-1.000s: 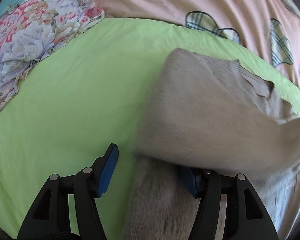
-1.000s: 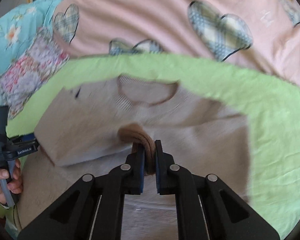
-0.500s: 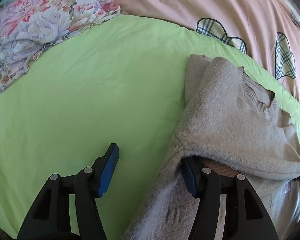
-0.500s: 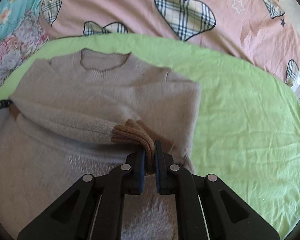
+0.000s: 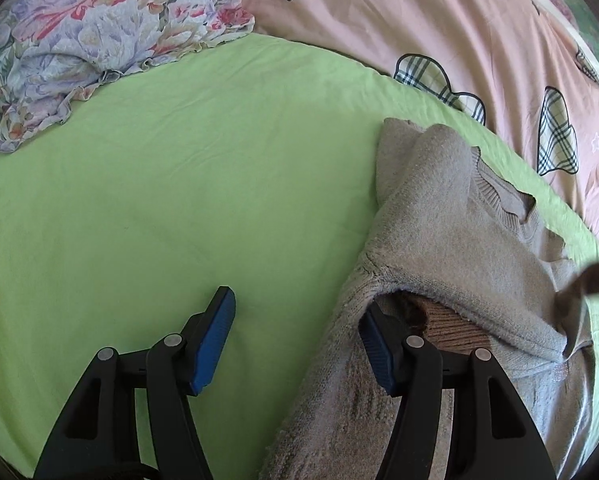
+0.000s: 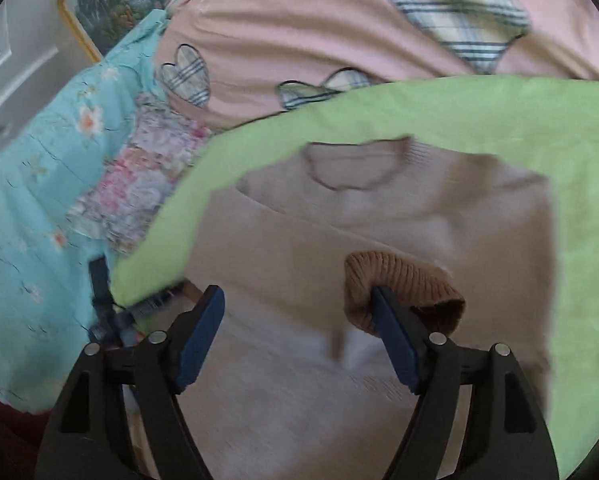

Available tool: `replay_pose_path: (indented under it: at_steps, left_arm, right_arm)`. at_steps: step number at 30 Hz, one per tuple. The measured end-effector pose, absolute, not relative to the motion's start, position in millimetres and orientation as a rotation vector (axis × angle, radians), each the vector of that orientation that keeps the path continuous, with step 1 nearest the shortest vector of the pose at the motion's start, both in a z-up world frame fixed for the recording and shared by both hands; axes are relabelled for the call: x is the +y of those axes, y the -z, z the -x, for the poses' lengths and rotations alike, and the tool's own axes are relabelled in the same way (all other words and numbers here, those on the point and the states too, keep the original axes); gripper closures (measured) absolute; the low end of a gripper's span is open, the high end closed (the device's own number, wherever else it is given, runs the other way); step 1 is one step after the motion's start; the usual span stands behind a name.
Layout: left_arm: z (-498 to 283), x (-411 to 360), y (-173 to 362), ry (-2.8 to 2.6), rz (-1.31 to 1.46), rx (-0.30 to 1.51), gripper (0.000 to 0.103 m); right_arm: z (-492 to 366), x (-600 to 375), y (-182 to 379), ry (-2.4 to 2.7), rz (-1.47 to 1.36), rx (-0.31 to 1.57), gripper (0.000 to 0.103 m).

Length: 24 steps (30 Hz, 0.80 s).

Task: Fold small clothes

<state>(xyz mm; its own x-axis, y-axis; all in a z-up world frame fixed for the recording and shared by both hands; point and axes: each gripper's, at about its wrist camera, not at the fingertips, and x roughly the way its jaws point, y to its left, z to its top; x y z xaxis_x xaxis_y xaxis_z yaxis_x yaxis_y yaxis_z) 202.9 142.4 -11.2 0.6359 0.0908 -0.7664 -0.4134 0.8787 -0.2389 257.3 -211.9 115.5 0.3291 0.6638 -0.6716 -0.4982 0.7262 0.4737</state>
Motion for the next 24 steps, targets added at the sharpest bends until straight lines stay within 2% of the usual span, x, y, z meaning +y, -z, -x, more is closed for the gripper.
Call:
replay_pose_path:
  at_steps: [8,10,15,18,24]
  left_arm:
    - [-201,144,13,-0.274,0.44,0.808,0.036]
    - [-201,143,13,-0.272,0.44,0.807,0.034]
    - [-199,143,14,-0.27,0.445,0.797,0.034]
    - [-197,143,14,-0.269,0.451,0.784,0.034]
    - [-197,143,16,-0.268,0.454,0.768,0.034]
  right_arm:
    - [-338,-92,-124,-0.875,-0.222,1.025,0.026]
    - [-353,-65,-114,-0.976,-0.246,1.118,0.023]
    - [-378,-14,-65,-0.958,-0.116,1.304,0.023]
    - [-386,9,-31,-1.047,-0.16,1.454,0.023]
    - [-385,63,-21,-1.317,-0.378,1.448,0.021]
